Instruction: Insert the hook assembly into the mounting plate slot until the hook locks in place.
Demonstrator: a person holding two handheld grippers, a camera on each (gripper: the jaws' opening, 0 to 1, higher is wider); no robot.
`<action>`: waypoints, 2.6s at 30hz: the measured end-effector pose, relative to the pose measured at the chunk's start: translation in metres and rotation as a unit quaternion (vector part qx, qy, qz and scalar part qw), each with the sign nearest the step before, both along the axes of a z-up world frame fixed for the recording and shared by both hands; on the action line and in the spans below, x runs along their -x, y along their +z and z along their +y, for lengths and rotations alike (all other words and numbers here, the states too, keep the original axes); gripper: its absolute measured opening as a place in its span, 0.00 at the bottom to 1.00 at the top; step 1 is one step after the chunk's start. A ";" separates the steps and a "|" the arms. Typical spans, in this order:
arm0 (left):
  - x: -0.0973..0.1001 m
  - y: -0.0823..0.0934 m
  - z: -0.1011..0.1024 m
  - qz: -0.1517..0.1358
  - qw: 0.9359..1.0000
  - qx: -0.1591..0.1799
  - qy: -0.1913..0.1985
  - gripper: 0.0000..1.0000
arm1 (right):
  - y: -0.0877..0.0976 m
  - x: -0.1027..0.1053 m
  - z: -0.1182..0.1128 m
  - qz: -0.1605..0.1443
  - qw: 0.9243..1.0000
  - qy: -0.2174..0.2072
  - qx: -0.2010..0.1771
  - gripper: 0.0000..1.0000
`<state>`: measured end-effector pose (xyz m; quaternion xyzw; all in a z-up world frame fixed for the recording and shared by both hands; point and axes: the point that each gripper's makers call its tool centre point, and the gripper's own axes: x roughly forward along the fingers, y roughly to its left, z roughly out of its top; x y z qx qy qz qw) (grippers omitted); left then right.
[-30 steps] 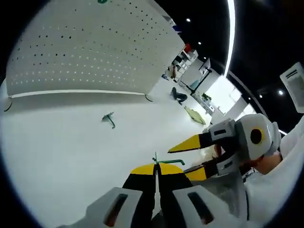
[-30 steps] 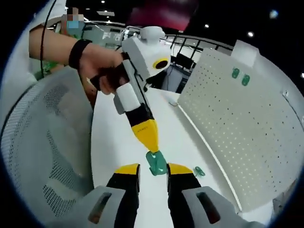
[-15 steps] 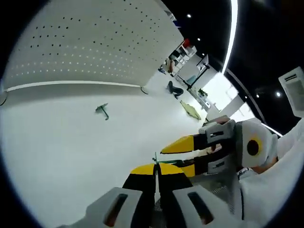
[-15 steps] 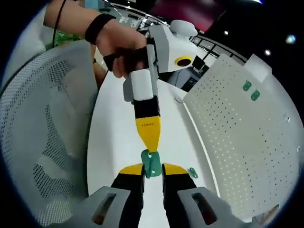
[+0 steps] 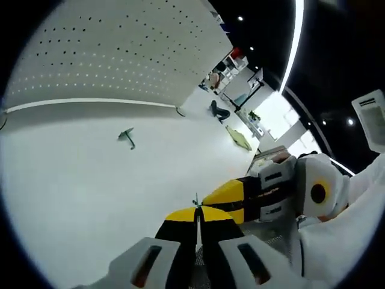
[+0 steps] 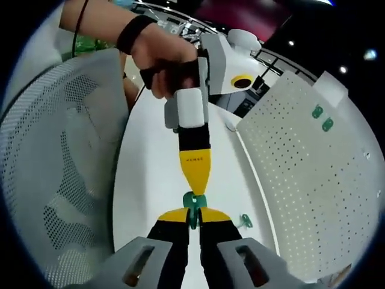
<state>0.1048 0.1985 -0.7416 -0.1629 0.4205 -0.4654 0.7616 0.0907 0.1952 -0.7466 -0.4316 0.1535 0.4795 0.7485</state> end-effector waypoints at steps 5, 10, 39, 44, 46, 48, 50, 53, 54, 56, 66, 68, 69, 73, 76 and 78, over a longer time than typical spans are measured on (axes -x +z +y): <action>0.001 0.000 0.000 -0.003 1.000 0.000 -0.002 0.02 | 0.001 0.001 0.000 0.008 1.000 -0.007 -0.011 0.01; 0.001 0.001 -0.001 0.006 1.000 0.006 -0.005 0.02 | 0.002 0.002 -0.001 0.009 1.000 -0.006 -0.015 0.01; -0.023 0.033 0.005 -0.154 0.987 0.042 0.034 0.04 | 0.022 -0.010 0.004 -0.010 0.996 -0.067 -0.057 0.00; -0.027 0.039 0.007 -0.174 0.982 0.046 0.050 0.08 | 0.029 -0.014 0.003 -0.010 0.993 -0.085 -0.079 0.01; -0.027 0.041 0.008 -0.174 0.982 0.050 0.053 0.10 | 0.032 -0.017 0.000 -0.006 0.992 -0.095 -0.089 0.01; -0.028 0.044 0.010 -0.183 0.980 0.049 0.056 0.12 | 0.034 -0.020 -0.002 -0.001 0.990 -0.103 -0.097 0.01; -0.030 0.050 0.012 -0.199 0.977 0.052 0.063 0.14 | 0.036 -0.022 -0.005 -0.006 0.988 -0.112 -0.102 0.01; -0.030 0.051 0.014 -0.201 0.976 0.053 0.065 0.17 | 0.040 -0.026 -0.008 -0.006 0.985 -0.129 -0.114 0.01; -0.030 0.051 0.015 -0.209 0.974 0.050 0.063 0.18 | 0.042 -0.027 -0.009 -0.005 0.984 -0.133 -0.119 0.01; -0.030 0.052 0.016 -0.225 0.971 0.046 0.060 0.21 | 0.045 -0.028 -0.010 -0.003 0.981 -0.144 -0.130 0.01; -0.017 0.046 0.020 -0.238 0.970 0.029 0.040 0.26 | 0.063 -0.044 -0.017 0.009 0.961 -0.200 -0.189 0.01; -0.016 0.048 0.023 -0.251 0.967 0.026 0.044 0.27 | 0.064 -0.046 -0.019 0.007 0.960 -0.208 -0.185 0.01; -0.016 0.049 0.024 -0.252 0.966 0.028 0.046 0.27 | 0.065 -0.049 -0.021 0.008 0.957 -0.218 -0.191 0.01; -0.016 0.051 0.026 -0.265 0.962 0.031 0.054 0.27 | 0.071 -0.055 -0.020 0.000 0.954 -0.225 -0.197 0.01; -0.015 0.051 0.026 -0.265 0.962 0.030 0.057 0.32 | 0.078 -0.059 -0.018 0.000 0.949 -0.229 -0.215 0.01; -0.014 0.050 0.027 -0.266 0.962 0.027 0.057 0.34 | 0.083 -0.063 -0.017 -0.001 0.945 -0.236 -0.228 0.01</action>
